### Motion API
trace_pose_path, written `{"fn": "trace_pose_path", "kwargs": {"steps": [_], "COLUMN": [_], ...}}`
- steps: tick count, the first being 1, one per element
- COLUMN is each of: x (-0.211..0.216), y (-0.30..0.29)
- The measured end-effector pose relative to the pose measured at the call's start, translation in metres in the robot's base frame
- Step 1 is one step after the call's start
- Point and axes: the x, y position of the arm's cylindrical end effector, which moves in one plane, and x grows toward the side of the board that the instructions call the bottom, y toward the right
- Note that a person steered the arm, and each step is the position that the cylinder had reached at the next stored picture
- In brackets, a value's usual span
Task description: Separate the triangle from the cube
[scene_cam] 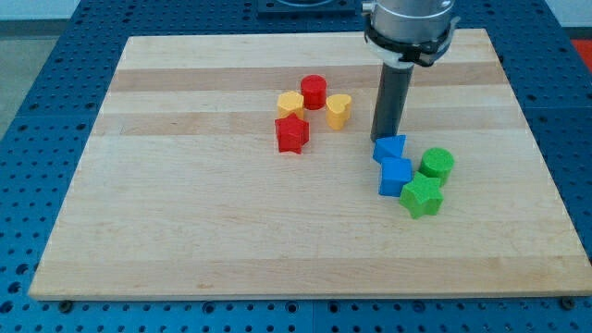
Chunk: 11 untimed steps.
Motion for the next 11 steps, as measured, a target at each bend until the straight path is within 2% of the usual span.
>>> {"fn": "trace_pose_path", "kwargs": {"steps": [2,4,6,8,10,11], "x": [0.01,0.055,0.052,0.019,0.011,-0.001], "y": [-0.035,-0.034,0.006,0.015,0.053,0.054]}}
